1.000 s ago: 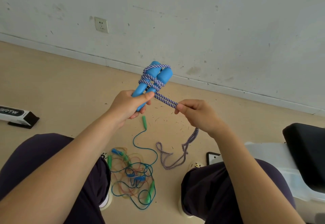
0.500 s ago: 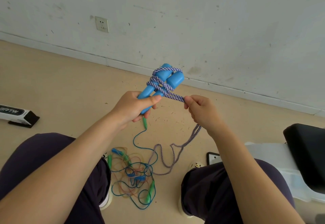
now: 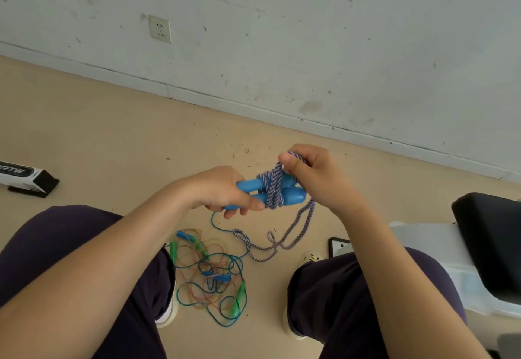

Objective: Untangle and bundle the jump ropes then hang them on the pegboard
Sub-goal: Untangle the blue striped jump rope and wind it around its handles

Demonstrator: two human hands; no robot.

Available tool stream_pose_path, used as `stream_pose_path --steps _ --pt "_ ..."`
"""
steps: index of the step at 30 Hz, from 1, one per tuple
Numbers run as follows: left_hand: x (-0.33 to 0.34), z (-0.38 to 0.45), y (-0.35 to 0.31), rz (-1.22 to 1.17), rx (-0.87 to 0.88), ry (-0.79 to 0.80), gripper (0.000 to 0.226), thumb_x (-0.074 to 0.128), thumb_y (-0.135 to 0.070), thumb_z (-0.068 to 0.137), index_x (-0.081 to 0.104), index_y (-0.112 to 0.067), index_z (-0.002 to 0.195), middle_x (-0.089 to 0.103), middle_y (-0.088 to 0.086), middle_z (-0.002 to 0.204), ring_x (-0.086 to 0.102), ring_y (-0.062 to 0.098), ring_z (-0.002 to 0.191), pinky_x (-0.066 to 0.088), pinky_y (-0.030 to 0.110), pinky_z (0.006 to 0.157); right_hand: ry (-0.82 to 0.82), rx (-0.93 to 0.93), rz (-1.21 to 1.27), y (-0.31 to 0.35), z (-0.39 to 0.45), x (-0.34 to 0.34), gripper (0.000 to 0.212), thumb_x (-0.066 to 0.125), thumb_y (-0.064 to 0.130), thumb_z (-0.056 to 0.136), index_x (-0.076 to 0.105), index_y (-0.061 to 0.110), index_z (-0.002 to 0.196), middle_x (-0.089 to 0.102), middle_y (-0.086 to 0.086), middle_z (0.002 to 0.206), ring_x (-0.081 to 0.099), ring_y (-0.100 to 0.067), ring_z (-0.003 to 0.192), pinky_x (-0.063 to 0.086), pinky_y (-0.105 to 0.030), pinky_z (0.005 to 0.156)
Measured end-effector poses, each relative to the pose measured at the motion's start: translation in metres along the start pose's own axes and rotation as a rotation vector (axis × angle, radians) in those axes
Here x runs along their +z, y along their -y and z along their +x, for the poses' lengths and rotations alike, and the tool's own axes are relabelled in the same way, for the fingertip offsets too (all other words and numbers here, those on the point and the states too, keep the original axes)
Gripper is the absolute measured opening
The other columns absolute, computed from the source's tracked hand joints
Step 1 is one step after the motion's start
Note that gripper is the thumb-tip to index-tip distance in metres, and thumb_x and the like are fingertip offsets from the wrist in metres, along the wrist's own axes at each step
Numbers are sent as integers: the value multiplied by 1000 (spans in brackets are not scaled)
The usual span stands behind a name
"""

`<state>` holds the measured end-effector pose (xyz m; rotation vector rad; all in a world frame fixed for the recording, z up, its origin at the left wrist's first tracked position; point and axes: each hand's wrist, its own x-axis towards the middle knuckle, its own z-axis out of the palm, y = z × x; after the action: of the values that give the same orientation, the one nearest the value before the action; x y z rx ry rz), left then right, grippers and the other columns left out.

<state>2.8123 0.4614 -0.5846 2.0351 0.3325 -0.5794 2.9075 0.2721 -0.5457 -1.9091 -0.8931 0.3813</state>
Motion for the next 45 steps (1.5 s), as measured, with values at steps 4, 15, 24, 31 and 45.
stream_pose_path --steps 4,15,24,31,45 --pt "6 -5 -6 179 73 84 37 76 -56 76 69 -21 70 60 -2 47 47 12 46 40 26 58 -2 -15 -157 -7 2 8 29 69 31 91 65 8 72 49 -7 61 41 -10 58 36 -33 57" --pt "4 -13 -9 189 150 83 33 77 -50 79 65 -24 64 57 -4 45 47 5 46 37 15 53 77 67 -153 -8 7 9 24 79 27 81 57 20 77 53 13 65 45 2 57 38 -17 60" --pt "-9 -20 -5 -163 210 108 38 76 -49 74 66 -12 75 52 -1 49 45 11 45 29 18 43 167 253 182 -4 3 1 31 65 53 86 68 27 69 58 9 65 53 -8 60 40 -23 61" --pt "-12 -17 -5 -598 307 76 28 74 -42 76 69 -16 66 45 2 49 26 5 33 20 14 34 292 205 680 -8 1 5 59 78 56 72 57 12 105 57 -5 81 41 -13 55 29 -22 50" --pt "-14 -13 -6 -690 311 -121 35 76 -51 68 68 -18 66 49 2 52 23 6 32 21 16 34 20 158 -6 -7 3 22 34 48 21 103 60 19 72 58 0 72 53 -9 67 44 -23 70"
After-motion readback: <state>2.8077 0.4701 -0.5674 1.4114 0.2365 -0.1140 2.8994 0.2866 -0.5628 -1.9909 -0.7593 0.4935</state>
